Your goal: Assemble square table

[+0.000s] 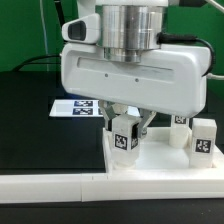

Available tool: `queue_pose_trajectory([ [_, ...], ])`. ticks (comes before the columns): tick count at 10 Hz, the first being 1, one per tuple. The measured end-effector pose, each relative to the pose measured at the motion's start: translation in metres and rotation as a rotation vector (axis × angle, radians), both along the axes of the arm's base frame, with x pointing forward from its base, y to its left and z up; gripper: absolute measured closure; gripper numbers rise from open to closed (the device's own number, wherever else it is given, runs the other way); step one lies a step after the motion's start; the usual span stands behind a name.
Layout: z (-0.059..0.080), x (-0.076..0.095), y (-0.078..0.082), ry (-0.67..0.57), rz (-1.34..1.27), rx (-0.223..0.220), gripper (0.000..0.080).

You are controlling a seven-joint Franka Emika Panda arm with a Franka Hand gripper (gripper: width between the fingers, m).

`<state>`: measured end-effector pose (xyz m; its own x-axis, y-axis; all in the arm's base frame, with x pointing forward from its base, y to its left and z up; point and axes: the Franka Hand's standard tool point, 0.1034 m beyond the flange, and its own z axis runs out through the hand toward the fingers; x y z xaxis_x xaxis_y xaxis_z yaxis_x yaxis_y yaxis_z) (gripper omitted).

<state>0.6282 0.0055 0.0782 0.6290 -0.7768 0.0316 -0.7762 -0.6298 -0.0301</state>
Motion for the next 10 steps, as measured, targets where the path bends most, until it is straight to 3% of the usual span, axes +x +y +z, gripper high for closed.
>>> queue_pose_trajectory([
  [3, -0.0010, -0.0014, 0.0006, 0.008, -0.528, 0.091, 0.0511],
  [5, -0.0016, -0.0016, 0.0002, 0.009, -0.688, 0.105, 0.0509],
  [7, -0.0022, -0.0018, 0.0006, 0.008, -0.652, 0.101, 0.0509],
  [8, -0.0040, -0.0023, 0.0013, -0.005, -0.447, 0.075, 0.0356],
  [9, -0.0039, -0.0021, 0.0010, -0.009, -0.263, 0.058, 0.0356],
  [10, -0.0039, -0.0021, 0.0011, -0.010, -0.185, 0.051, 0.0202],
])
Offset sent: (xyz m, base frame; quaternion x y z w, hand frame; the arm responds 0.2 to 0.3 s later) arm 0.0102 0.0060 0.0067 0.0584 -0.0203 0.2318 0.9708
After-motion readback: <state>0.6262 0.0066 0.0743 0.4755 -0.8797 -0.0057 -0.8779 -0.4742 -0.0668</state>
